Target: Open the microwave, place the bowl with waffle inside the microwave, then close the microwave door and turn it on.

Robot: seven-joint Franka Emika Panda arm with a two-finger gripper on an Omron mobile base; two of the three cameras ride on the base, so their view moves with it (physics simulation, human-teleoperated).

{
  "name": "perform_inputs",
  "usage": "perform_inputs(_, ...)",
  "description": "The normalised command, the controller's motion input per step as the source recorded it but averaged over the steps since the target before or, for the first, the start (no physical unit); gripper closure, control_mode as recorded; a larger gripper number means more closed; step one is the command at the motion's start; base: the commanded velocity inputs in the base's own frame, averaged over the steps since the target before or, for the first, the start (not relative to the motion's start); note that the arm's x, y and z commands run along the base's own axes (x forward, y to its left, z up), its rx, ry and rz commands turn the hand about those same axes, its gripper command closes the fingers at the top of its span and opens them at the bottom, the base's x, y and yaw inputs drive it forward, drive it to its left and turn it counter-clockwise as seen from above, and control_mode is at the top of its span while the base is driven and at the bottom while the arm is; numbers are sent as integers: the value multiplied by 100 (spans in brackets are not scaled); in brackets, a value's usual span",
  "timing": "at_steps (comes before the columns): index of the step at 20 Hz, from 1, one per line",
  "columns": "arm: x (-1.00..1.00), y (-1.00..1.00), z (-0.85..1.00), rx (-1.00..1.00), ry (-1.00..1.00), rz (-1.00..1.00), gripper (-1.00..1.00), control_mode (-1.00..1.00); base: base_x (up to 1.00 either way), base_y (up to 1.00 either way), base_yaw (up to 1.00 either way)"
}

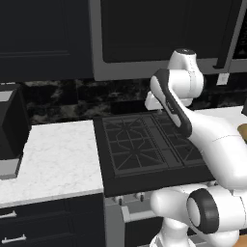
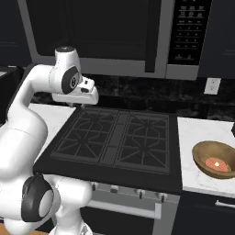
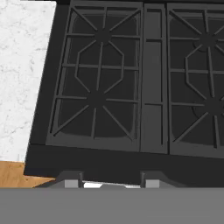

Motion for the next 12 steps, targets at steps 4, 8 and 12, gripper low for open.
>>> perform_inputs(4, 0, -1, 0, 0, 0, 0, -100, -100, 0, 0, 0)
perform_inputs(8, -12, -22, 6, 0, -11, 0, -100, -100, 0, 0, 0)
perform_inputs(12, -43, -39, 36, 0, -27, 0, -100, -100, 0, 0, 0)
